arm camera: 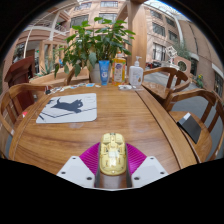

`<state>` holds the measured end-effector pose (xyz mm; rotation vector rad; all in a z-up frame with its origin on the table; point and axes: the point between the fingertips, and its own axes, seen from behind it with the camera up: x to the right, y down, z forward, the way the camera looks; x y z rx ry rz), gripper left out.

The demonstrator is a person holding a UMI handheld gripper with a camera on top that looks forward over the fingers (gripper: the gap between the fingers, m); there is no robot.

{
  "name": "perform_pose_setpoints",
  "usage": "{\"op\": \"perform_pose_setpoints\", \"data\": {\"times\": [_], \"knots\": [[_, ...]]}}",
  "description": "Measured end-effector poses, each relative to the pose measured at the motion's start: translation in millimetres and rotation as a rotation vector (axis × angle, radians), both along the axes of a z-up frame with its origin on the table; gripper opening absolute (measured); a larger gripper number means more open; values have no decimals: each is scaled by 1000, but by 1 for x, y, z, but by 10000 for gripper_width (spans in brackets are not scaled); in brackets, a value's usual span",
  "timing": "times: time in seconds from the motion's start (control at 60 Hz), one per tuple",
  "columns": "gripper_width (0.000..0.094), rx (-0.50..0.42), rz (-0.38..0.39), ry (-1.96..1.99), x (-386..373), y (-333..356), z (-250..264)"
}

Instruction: Arrange mouse

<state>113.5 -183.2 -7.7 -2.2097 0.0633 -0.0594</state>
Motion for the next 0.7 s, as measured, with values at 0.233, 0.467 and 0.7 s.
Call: {"op": "perform_pose_setpoints", "data": {"times": [0.233, 0.467, 0.7], "knots": [[356, 47, -45, -10, 9, 7, 30], [357, 312, -68, -58, 22, 69, 182], [355, 422, 51, -22, -69, 153, 246]]}}
